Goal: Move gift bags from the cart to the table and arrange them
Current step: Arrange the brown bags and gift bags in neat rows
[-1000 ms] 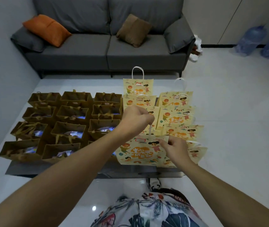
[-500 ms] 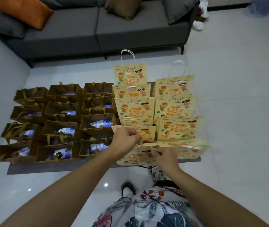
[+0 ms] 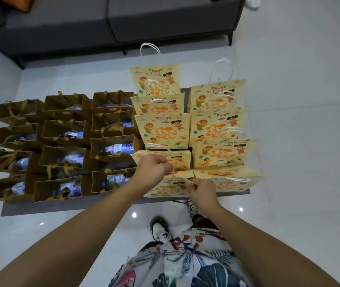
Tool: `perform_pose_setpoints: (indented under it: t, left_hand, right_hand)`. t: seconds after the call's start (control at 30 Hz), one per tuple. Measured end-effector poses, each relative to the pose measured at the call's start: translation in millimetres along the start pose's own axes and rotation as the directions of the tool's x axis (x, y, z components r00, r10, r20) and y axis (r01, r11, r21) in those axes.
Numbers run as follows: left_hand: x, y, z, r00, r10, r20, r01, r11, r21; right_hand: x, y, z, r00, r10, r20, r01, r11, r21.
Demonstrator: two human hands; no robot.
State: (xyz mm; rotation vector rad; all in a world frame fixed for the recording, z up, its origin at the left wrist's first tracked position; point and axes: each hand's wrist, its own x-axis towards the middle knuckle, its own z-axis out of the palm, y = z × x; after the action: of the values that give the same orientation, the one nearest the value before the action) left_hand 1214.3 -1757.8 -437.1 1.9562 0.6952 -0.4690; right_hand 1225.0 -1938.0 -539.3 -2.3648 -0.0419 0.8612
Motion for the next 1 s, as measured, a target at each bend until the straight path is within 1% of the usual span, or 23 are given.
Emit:
perform_pose_setpoints:
  t: [0.1, 0.23, 0.33, 0.43, 0.5, 0.53, 0.6, 0.63, 0.7, 0.73, 0.77, 0.8, 0.87, 0.93, 1.0]
  left_hand:
    - [3.9, 1.0, 7.2, 0.999, 0.035, 0.005, -0.036, 0.994, 0.103]
    - [5.4, -0.2, 17.5, 0.989, 0.118, -0.092, -0.085, 0.948, 0.308]
    - [4.3, -0.5, 25.0, 0.974, 0.203, -0.097, -0.142, 0.890, 0.434]
    - [-4.2, 3.6, 37.5, 0.943, 0.328, -0.050, -0.247, 0.793, 0.557]
    - [-11.7, 6.2, 48.7, 0.911, 0.411, -0.002, -0.319, 0.710, 0.628]
    - [-14.7, 7.0, 54.5, 0.892, 0.451, 0.021, -0.352, 0.666, 0.658]
    - [-20.0, 9.5, 65.0, 0.865, 0.501, 0.029, -0.377, 0.612, 0.695]
    - [-21.4, 11.3, 69.2, 0.860, 0.510, 0.022, -0.378, 0.608, 0.698]
    - [-20.8, 14.2, 75.5, 0.863, 0.504, 0.033, -0.383, 0.609, 0.695]
    - [-19.0, 16.4, 79.5, 0.868, 0.494, 0.046, -0.381, 0.605, 0.699]
    - [-18.1, 17.8, 83.0, 0.872, 0.485, 0.062, -0.382, 0.596, 0.707]
    - [-15.6, 20.5, 87.8, 0.872, 0.485, 0.065, -0.377, 0.582, 0.720]
    - [-10.9, 25.8, 97.7, 0.880, 0.473, 0.046, -0.344, 0.567, 0.749]
    - [-7.7, 29.7, 107.8, 0.899, 0.437, 0.022, -0.299, 0.577, 0.760]
    - [-3.4, 33.4, 118.1, 0.917, 0.398, 0.012, -0.263, 0.584, 0.768]
  right_hand:
    - [-8.5, 14.3, -2.0, 1.000, -0.013, 0.003, 0.013, 0.999, 0.034]
    - [-22.7, 27.1, -18.3, 0.998, -0.003, -0.060, 0.009, 0.994, 0.106]
    - [-33.3, 38.8, -31.5, 0.983, 0.076, -0.169, -0.049, 0.985, 0.163]
    - [-44.9, 56.5, -47.7, 0.938, 0.168, -0.301, -0.114, 0.975, 0.191]
    - [-54.5, 68.2, -62.9, 0.902, 0.170, -0.398, -0.114, 0.980, 0.161]
    - [-57.7, 75.0, -71.1, 0.882, 0.141, -0.449, -0.101, 0.989, 0.112]
    - [-57.9, 88.4, -89.0, 0.865, 0.035, -0.500, -0.087, 0.993, -0.080]
    - [-52.4, 95.2, -97.7, 0.877, -0.041, -0.478, -0.069, 0.975, -0.210]
    - [-33.0, 103.2, -112.9, 0.923, -0.180, -0.342, -0.004, 0.880, -0.474]
    - [-20.1, 104.9, -120.1, 0.948, -0.207, -0.243, 0.034, 0.822, -0.569]
    - [-9.0, 105.3, -124.5, 0.969, -0.193, -0.156, 0.057, 0.786, -0.615]
    - [2.9, 104.7, -128.4, 0.983, -0.162, -0.083, 0.076, 0.779, -0.623]
    - [21.5, 101.3, -137.2, 0.993, -0.120, 0.007, 0.103, 0.823, -0.558]
    - [38.1, 101.1, -144.7, 0.991, -0.124, 0.049, 0.133, 0.872, -0.470]
    - [51.4, 103.1, -151.6, 0.987, -0.135, 0.083, 0.157, 0.894, -0.421]
